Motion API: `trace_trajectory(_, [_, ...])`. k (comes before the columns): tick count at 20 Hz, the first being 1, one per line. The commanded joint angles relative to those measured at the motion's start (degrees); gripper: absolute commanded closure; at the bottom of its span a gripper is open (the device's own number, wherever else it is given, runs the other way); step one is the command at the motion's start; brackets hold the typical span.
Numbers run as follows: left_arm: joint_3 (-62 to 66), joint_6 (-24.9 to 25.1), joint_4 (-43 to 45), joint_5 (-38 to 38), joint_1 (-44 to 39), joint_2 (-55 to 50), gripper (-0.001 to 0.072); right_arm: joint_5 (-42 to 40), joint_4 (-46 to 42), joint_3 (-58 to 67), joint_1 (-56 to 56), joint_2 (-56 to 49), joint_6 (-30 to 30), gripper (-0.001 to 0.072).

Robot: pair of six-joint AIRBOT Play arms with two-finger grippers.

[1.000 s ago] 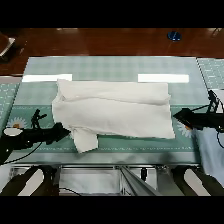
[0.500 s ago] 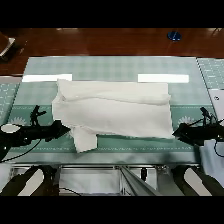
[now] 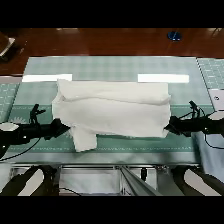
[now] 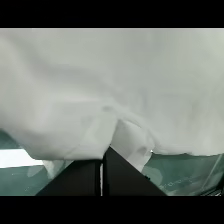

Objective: Fold the shirts.

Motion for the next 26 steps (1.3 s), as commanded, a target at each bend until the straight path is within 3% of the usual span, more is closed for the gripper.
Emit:
trace_trajectory(1, [6.78,0.59,-0.02,-2.05,0.04,0.02,0.0682,3.26,2.29,7.23,1.38,-0.87,-3.41,0.0692])
trace_trajectory(5, [18.95,0.20,-0.04,1.25,0.00,-3.32,0.0683,4.04,1.55,19.67,1.40,-5.03,-2.54,0.0692])
trace_trajectory(16, [55.41,-5.22,0.04,-1.01,-7.74,-41.48,0.0683,3.91,11.87,40.46,1.42,-25.18,-2.80,0.0692])
trace_trajectory(20, [62.10,-7.72,-0.02,-5.18,-8.09,-49.81,0.0680,2.27,13.77,42.93,1.42,-29.92,-4.13,0.0676])
trace_trajectory(21, [62.10,-7.67,0.02,-5.84,-8.09,-50.56,0.0584,1.14,13.90,42.93,1.42,-30.69,-4.48,0.0530])
trace_trajectory(22, [62.10,-7.65,0.04,-7.17,-8.00,-51.08,0.0265,0.07,13.90,42.93,1.42,-31.34,-4.50,0.0290])
trace_trajectory(23, [62.14,-7.65,0.66,-8.85,-7.52,-51.10,0.0201,-0.50,13.75,42.93,1.33,-31.39,-4.72,0.0298])
trace_trajectory(26, [65.07,-8.57,6.97,-18.93,-2.08,-50.03,0.0201,3.76,12.81,46.14,-3.43,-30.58,-4.70,0.0298])
